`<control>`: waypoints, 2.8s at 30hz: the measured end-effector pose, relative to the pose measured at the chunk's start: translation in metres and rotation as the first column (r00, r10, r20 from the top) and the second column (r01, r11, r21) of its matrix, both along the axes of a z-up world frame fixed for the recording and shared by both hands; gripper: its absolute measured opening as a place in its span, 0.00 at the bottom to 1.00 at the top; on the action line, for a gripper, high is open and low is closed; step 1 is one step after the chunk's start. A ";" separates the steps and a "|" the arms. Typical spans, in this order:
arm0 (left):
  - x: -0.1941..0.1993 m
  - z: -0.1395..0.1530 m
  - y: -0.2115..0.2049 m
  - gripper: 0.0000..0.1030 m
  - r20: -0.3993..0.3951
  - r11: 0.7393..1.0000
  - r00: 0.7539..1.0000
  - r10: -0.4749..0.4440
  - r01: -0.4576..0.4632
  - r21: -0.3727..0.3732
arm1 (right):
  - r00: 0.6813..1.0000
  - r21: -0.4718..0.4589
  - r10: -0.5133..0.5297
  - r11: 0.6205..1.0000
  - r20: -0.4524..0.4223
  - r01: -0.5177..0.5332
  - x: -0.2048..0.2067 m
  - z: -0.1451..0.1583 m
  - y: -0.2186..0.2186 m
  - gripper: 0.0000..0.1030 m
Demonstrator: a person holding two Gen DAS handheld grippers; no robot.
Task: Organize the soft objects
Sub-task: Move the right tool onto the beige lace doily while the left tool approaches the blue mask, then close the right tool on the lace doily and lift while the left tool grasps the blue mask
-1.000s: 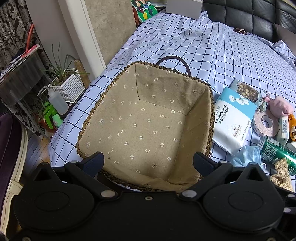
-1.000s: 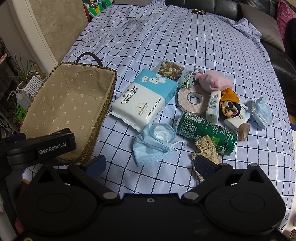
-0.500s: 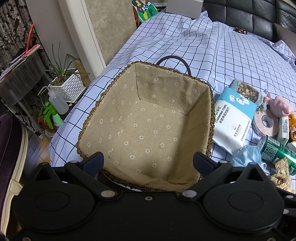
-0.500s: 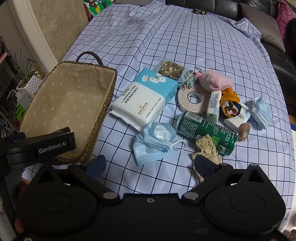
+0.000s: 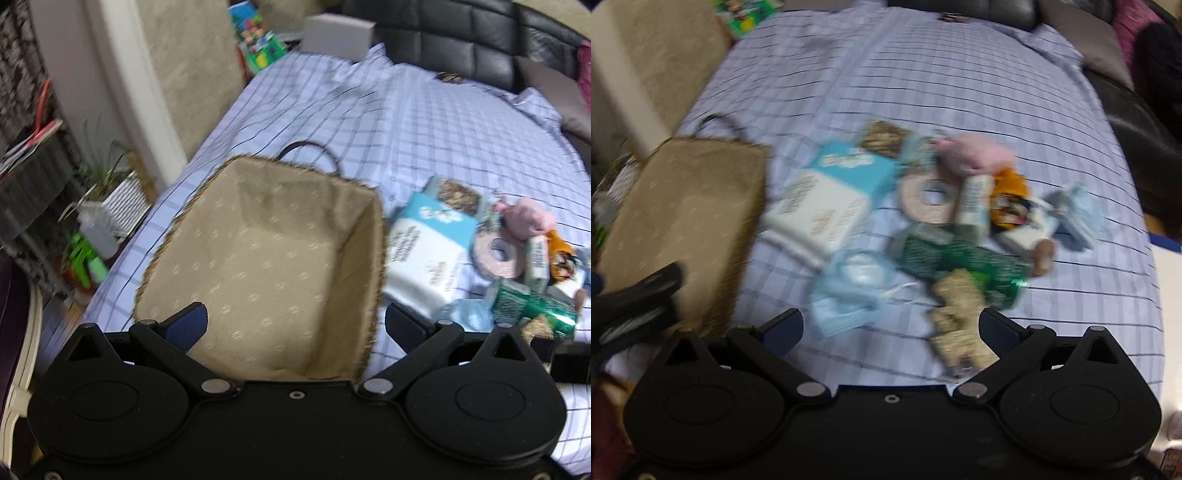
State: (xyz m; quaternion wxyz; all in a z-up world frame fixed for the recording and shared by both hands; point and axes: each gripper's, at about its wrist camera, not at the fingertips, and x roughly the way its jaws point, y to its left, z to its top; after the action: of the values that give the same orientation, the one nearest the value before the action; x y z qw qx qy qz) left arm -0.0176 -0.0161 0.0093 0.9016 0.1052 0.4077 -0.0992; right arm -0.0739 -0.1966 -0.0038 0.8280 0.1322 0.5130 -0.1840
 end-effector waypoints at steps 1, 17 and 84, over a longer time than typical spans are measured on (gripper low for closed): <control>-0.003 0.001 -0.004 0.96 0.008 1.000 1.000 -0.020 0.020 -0.006 | 0.999 -0.004 -0.039 0.999 -0.003 0.039 -0.003 -0.001 -0.014 0.98; -0.023 -0.023 -0.113 0.95 -0.265 0.931 0.893 -0.364 0.344 -0.120 | 0.965 0.053 -0.248 0.966 -0.081 0.253 -0.083 -0.049 -0.120 0.81; 0.044 -0.138 -0.167 0.95 -0.433 0.963 0.871 -0.232 0.268 0.025 | 0.988 0.082 -0.014 0.996 -0.155 0.027 -0.042 -0.106 -0.125 0.56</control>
State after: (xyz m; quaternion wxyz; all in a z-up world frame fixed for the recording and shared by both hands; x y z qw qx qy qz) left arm 0.0261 -0.1831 -0.1287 0.7649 0.1707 0.5815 -0.2182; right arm -0.1158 -0.3215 -0.1101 0.7775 0.1574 0.5815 -0.1805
